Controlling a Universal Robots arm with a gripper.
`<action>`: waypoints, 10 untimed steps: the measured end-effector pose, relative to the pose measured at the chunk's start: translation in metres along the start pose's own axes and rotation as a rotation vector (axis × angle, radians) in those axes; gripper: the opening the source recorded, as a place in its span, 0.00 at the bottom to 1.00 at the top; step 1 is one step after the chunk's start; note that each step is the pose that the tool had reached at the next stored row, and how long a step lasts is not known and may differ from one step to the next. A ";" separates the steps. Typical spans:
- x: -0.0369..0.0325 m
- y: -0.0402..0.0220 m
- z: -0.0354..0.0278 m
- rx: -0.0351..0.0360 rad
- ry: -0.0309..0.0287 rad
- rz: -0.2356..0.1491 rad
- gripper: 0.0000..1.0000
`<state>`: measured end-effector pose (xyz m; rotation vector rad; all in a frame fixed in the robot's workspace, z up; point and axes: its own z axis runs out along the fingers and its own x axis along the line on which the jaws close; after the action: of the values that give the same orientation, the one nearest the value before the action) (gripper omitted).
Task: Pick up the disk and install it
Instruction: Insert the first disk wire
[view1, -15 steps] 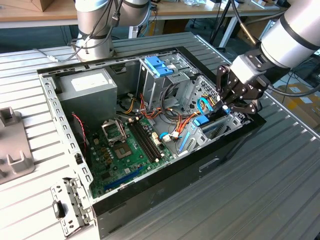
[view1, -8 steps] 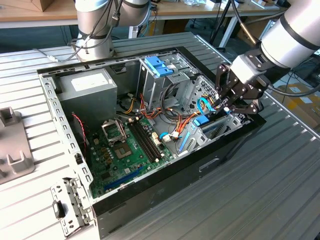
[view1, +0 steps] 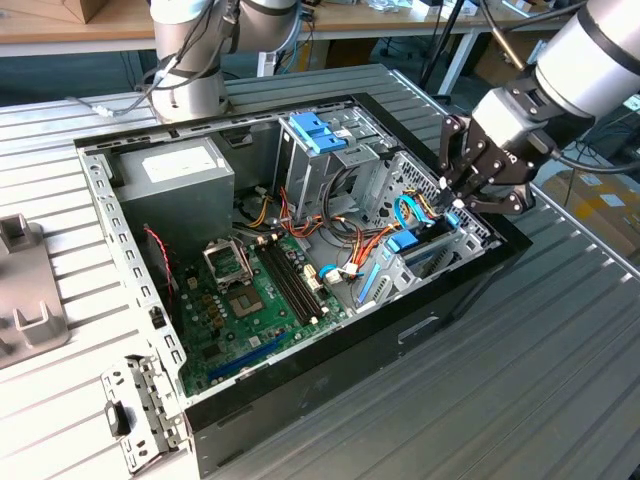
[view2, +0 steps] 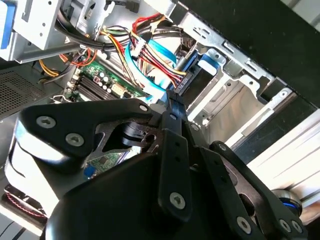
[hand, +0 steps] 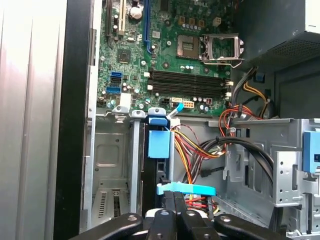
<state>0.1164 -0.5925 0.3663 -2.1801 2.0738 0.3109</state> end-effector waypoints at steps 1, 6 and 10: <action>0.0002 -0.0031 0.0001 -0.0068 -0.0049 0.001 0.11; 0.0010 -0.0142 0.0007 -0.0271 -0.0189 0.003 0.11; 0.0017 -0.0263 0.0009 -0.0466 -0.0339 0.007 0.11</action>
<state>0.1427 -0.5925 0.3636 -2.1781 2.0772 0.3981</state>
